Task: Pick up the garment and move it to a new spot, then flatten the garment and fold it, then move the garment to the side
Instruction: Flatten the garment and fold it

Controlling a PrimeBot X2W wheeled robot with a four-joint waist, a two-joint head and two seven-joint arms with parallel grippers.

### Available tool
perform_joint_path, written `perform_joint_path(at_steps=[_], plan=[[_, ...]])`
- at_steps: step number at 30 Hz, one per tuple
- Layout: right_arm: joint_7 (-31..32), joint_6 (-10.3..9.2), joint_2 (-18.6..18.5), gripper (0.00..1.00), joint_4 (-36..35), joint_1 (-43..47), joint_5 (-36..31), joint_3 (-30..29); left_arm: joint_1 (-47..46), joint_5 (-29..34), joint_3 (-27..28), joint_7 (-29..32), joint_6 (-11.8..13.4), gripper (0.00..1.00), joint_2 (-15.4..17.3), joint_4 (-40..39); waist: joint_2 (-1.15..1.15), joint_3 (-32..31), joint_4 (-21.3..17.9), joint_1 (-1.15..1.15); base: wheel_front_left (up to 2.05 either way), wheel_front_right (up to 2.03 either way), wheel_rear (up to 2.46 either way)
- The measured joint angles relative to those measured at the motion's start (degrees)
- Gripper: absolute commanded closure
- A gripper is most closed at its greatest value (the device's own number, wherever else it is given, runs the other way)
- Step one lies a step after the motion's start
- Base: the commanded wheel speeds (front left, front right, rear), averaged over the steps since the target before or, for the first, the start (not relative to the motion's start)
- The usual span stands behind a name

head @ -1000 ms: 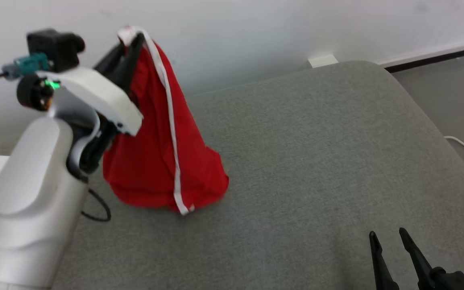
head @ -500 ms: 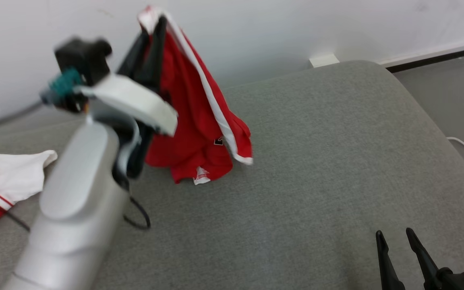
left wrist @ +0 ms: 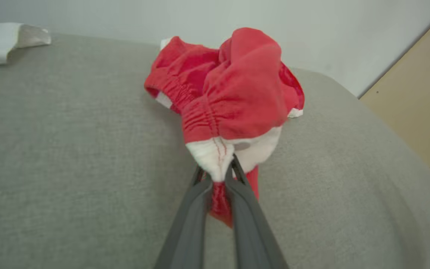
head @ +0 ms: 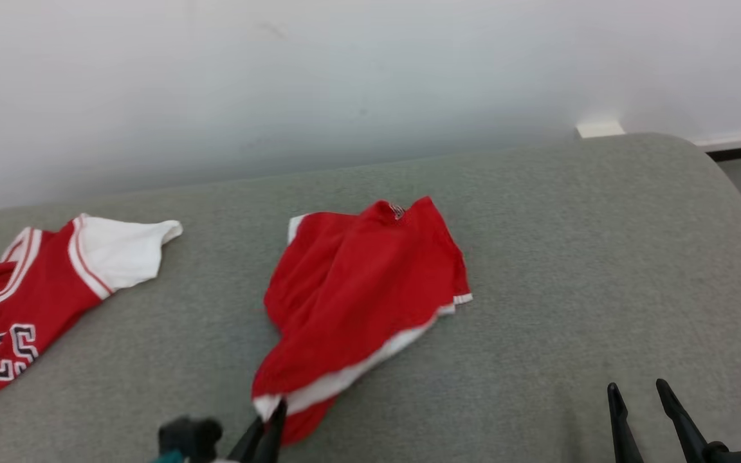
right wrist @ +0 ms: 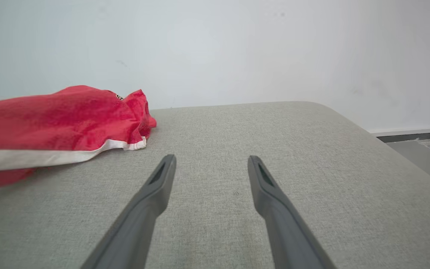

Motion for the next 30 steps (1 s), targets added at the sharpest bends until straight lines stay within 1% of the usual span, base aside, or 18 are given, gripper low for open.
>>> perform_joint_path(at_steps=[3, 6, 8, 12, 13, 17, 18, 19, 20, 22, 25, 30], plan=[[0.00, 0.01, 0.00, 0.00, 0.07, 0.07, -0.45, 0.07, 5.12, -0.74, -0.09, -0.32, 0.33, 1.00, 1.03, 1.02, 0.00, -0.25, 1.98, 0.00, 0.00, 0.00, 0.00], [0.00, 0.01, 0.01, 0.00, 0.22, 0.17, -0.87, 0.34, 7.73, -2.33, -0.47, -1.08, -0.18, 1.00, 0.86, 3.53, 0.00, -0.52, 3.73, 0.00, 0.00, 0.00, 0.00], [0.00, 0.01, 0.00, 0.00, 0.44, 0.22, -0.98, 0.40, 8.39, -2.37, -1.10, -1.47, -0.90, 1.00, 0.81, 5.55, 0.00, -0.80, 4.70, 0.00, 0.00, 0.00, 0.00], [0.00, 0.01, 0.01, 0.00, 0.69, 0.98, -1.20, 0.59, 8.70, -2.42, -2.12, -3.16, -3.12, 1.00, 0.16, 8.89, 0.00, -1.83, 5.87, 0.00, 0.00, 0.00, 0.00], [0.00, 0.01, 0.00, 0.00, 0.77, 1.24, -1.22, 0.58, 8.66, -2.49, -1.99, -3.70, -3.18, 1.00, 0.11, 9.84, 0.00, -2.12, 6.05, 0.00, 0.00, 0.00, 0.00], [0.00, 0.01, 0.00, 0.00, 0.85, 1.60, -1.27, 0.54, 8.42, -2.18, -2.10, -5.30, -4.61, 0.99, 1.27, 12.91, 0.00, -3.29, 6.35, 0.00, 0.00, 0.00, 0.00], [0.00, 0.01, 0.01, 0.00, 0.83, 1.76, -1.27, 0.55, 8.29, -1.98, -2.07, -5.65, -4.97, 0.85, 1.70, 13.56, 0.00, -3.47, 6.37, 0.00, 0.00, 0.00, 0.00], [0.00, 0.01, 0.01, 0.00, 0.82, 1.90, -1.27, 0.56, 8.18, -1.98, -1.92, -5.80, -5.25, 0.55, 1.97, 14.16, 0.00, -3.64, 6.36, 0.00, 0.00, 0.00, 0.00], [0.00, 0.01, 0.00, 0.00, 0.83, 2.02, -1.27, 0.55, 8.15, -1.98, -1.97, -5.86, -5.73, 0.00, 2.15, 14.55, 0.00, -3.79, 6.33, 0.00, 0.00, 0.00, 0.00], [0.00, 0.01, 0.01, 0.00, 0.81, 2.27, -1.26, 0.58, 8.15, -2.12, -1.79, -6.28, -6.39, 0.00, 2.63, 15.15, 0.00, -4.06, 6.20, 0.00, 0.00, 0.00, 0.00], [0.00, 0.01, 0.01, 0.00, 0.79, 2.54, -1.16, 0.59, 8.13, -2.59, 0.04, -7.50, -6.47, 0.00, 3.35, 14.96, 0.00, -4.48, 5.97, 0.00, 0.00, 0.00, 0.00], [0.00, 0.01, 0.00, 0.00, 0.14, 3.17, -1.18, -0.35, 8.73, -2.09, 4.61, -9.35, -4.63, 0.00, 4.19, 11.17, 0.00, -5.01, 5.85, 0.00, 0.00, 0.00, 0.00]])
